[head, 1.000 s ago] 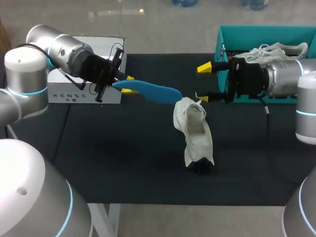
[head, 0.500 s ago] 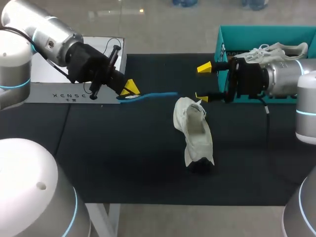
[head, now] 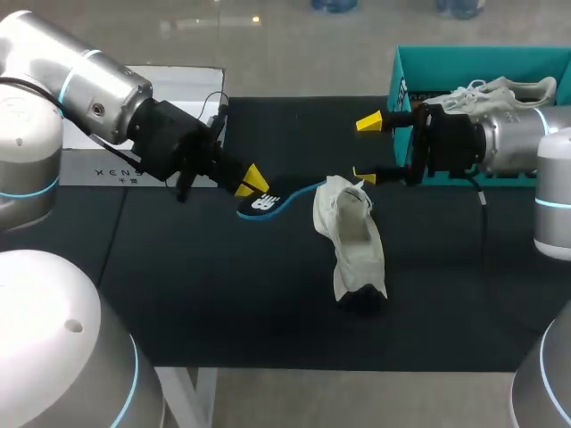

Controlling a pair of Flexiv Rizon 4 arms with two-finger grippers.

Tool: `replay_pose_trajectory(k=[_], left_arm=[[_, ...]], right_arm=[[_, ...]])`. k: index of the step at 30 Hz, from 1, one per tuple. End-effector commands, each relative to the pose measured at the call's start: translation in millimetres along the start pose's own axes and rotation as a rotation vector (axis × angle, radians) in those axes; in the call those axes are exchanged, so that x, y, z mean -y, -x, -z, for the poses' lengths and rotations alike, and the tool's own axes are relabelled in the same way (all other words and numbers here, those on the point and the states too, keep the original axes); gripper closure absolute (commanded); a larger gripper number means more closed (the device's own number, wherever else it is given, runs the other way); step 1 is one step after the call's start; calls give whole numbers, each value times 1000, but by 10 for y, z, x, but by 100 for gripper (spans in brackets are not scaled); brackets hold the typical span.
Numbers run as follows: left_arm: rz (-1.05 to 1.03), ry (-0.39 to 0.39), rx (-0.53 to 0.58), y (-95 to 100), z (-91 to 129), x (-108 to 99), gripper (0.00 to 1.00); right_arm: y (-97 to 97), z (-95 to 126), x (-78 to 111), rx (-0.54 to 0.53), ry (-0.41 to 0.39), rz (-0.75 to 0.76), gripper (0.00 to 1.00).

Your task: Take the shoe out of the shoebox, open the shoe tongue, remove and reinsert the insole, then place the shoe into the shoebox

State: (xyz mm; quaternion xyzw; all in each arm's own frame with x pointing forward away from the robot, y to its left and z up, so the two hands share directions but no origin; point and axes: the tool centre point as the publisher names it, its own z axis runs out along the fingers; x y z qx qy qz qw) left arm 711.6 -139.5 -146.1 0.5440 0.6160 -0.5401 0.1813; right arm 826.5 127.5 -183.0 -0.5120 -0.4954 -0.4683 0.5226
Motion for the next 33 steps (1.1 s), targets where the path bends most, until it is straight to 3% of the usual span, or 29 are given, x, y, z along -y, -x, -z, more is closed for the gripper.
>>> replay_pose_trajectory(k=[1, 17, 25, 33], left_arm=[[-16, 1, 2, 62, -211, -69, 100], [-100, 14, -74, 481, -468, -352, 100], [-106, 28, -89, 455, -585, -471, 100], [-102, 55, -90, 410, -564, -524, 100]], right_arm=[[0, -5, 12, 2, 2, 0, 0], [0, -5, 12, 2, 2, 0, 0], [0, -5, 12, 2, 2, 0, 0], [0, -5, 12, 2, 2, 0, 0]])
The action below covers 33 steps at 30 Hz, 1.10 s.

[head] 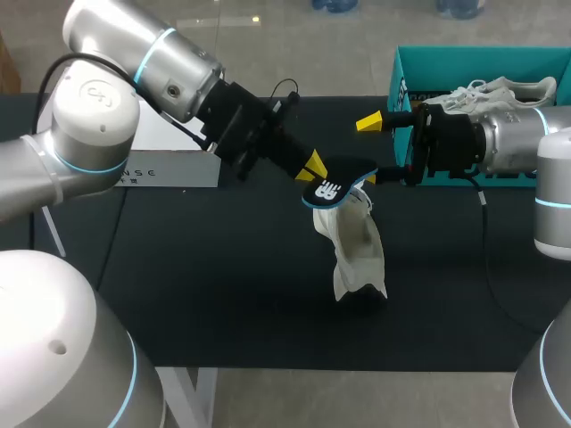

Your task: Take the shoe out of the shoebox, open the shoe tongue, remove and reinsert the insole, then place the shoe into the shoebox

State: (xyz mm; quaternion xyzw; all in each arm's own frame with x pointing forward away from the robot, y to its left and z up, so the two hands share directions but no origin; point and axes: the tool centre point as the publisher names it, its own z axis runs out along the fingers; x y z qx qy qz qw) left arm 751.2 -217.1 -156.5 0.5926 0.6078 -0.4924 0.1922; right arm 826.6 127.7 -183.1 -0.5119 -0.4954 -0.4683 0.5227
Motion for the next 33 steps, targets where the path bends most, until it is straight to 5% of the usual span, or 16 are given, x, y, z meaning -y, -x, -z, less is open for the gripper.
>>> replay_pose_trajectory(k=[1, 2, 3, 5, 29, 30, 31, 33], left_arm=[[1, 8, 4, -8, 2, -3, 100], [1, 9, 9, -3, 6, -11, 100], [0, 12, 10, 4, 10, -16, 100], [1, 17, 14, 14, 8, -27, 100], [25, 33, 18, -47, -80, -15, 100], [32, 30, 22, -62, -57, -19, 82], [44, 14, 25, -77, -34, -24, 6], [39, 5, 32, -96, 43, -22, 0]], right_arm=[[-1, -3, 12, 2, 3, 0, 0], [-1, -3, 12, 2, 3, 0, 0], [-1, -3, 12, 2, 3, 0, 22], [-1, -3, 12, 2, 3, 0, 100], [-1, -3, 12, 2, 3, 0, 100], [-1, -3, 12, 2, 3, 0, 100], [-1, -3, 12, 2, 3, 0, 100], [-1, -3, 12, 2, 3, 0, 100]])
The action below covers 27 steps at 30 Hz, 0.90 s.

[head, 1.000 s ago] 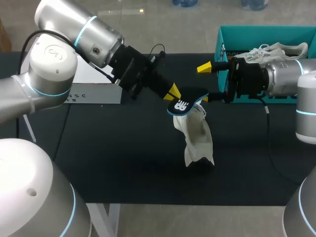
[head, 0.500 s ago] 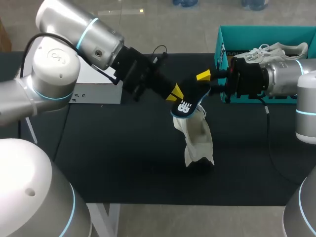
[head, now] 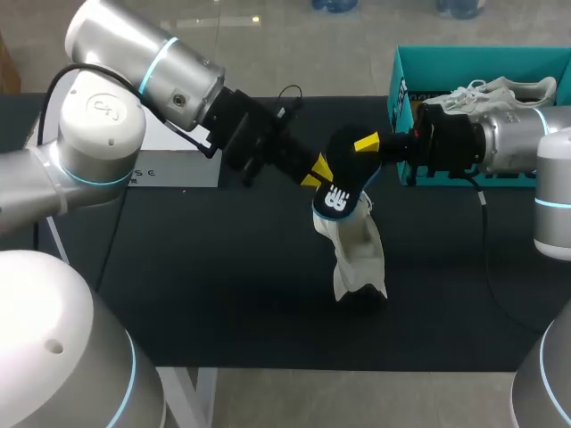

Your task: Take the shoe out of the shoebox, open the shoe tongue, remove and reinsert the insole, then place the shoe into the shoebox

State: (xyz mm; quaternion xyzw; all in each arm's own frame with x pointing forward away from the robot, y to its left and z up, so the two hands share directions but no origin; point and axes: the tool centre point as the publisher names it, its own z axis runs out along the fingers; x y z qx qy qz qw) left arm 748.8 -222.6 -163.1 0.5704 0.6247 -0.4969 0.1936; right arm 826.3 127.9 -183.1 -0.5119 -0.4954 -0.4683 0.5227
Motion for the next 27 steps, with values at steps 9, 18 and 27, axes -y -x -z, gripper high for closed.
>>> replay_pose_trajectory(k=[9, 18, 27], left_arm=[[-14, -96, -86, 28, 581, -71, 0], [-125, -60, -399, 235, 832, -116, 0], [-201, 5, -557, 331, 781, -53, 0]], right_arm=[[-1, -1, 10, 2, 3, 0, 100], [-1, -1, 10, 2, 3, 0, 100], [-1, -1, 10, 2, 3, 0, 100]])
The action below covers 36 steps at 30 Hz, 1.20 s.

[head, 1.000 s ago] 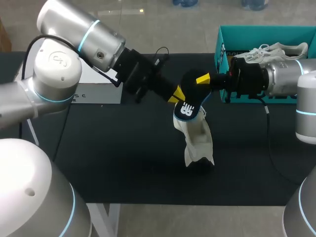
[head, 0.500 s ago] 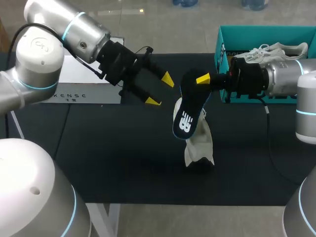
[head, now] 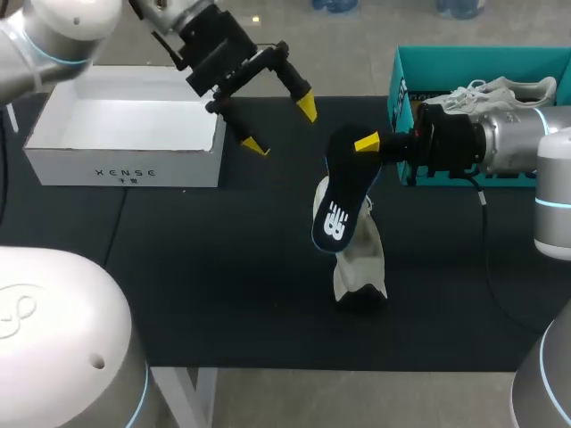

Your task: Take the shoe out of the shoebox, open the shoe tongue, remove and reinsert the insole, then place the shoe into the shoebox

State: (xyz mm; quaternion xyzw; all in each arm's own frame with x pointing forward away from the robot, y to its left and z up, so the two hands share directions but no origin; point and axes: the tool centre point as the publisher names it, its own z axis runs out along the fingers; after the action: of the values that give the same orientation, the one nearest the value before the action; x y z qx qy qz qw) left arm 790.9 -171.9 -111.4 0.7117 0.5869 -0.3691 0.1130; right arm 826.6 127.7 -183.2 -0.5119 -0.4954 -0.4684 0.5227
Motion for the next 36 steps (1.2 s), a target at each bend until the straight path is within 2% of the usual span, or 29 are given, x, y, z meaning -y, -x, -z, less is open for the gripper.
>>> replay_pose_trajectory(k=[1, 23, 29, 32, 34, 36], left_arm=[[-5, 13, -184, 66, 18, 36, 0], [-5, 13, -184, 66, 18, 36, 0], [-104, 163, -300, 407, -117, 115, 0], [-83, 183, -321, 497, -195, 165, 0], [-91, 229, -358, 563, -260, 198, 0], [-73, 244, -345, 632, -297, 219, 0]], right_arm=[[-1, -3, 12, 2, 2, 0, 100], [-1, -3, 12, 2, 2, 0, 100], [-1, -3, 12, 2, 2, 0, 100], [-1, -3, 12, 2, 2, 0, 100], [-1, -3, 12, 2, 2, 0, 100], [-1, -3, 12, 2, 2, 0, 100]])
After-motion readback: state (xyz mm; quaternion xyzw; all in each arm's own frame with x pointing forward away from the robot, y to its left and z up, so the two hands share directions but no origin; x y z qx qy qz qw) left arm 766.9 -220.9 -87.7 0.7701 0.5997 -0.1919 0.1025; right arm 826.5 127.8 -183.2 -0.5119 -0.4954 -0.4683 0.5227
